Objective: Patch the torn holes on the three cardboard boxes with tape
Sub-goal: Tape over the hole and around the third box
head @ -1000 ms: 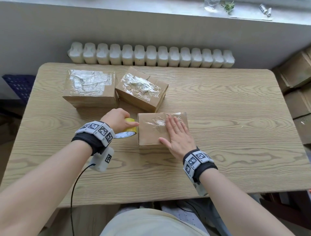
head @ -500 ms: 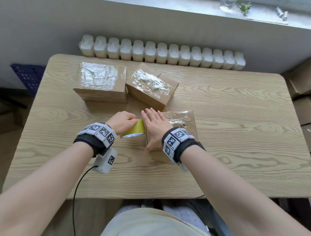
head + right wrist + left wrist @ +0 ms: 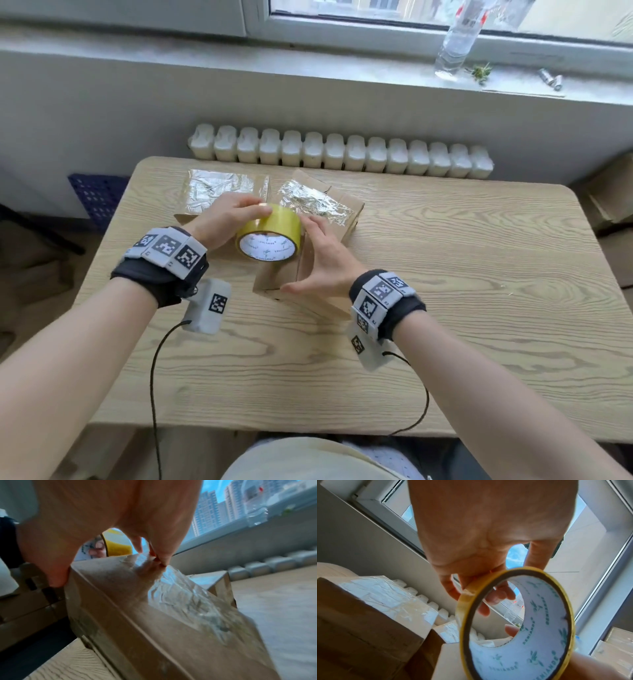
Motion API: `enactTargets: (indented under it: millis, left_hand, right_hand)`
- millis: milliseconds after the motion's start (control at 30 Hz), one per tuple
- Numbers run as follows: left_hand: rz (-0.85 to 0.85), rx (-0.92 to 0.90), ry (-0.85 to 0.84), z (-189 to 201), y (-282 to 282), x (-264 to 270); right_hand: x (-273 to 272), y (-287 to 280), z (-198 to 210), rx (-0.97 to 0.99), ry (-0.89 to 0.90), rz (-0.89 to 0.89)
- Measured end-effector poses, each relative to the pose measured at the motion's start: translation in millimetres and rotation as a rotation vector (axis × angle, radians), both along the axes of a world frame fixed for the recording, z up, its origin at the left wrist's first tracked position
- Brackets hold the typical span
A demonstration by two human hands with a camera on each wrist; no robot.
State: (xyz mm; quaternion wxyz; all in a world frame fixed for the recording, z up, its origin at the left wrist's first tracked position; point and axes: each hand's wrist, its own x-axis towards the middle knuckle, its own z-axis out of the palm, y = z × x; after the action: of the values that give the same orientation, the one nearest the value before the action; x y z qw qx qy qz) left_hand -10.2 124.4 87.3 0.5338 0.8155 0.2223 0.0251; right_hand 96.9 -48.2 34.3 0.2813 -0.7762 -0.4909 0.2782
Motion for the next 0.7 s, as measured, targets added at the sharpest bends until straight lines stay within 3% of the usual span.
enactTargets:
  millis: [100,500,700]
  left_hand:
    - [-0.007,-0.053,-0.019,6.0,-15.5,9.0]
    - [-0.154,-0.148,-0.025,5.0,-64.2,43.7]
    - [-0.188,0.061,0.014,8.4,-68.1,55.6]
  right_hand:
    - [4.3,-10.6,-6.2,0.076,0.072,-0.036]
    - [45.7,-72.7,-14.1,0.033,0.164,-0.07]
    - [66.1,-96.7,-20.2,0.007,0.119,-0.068]
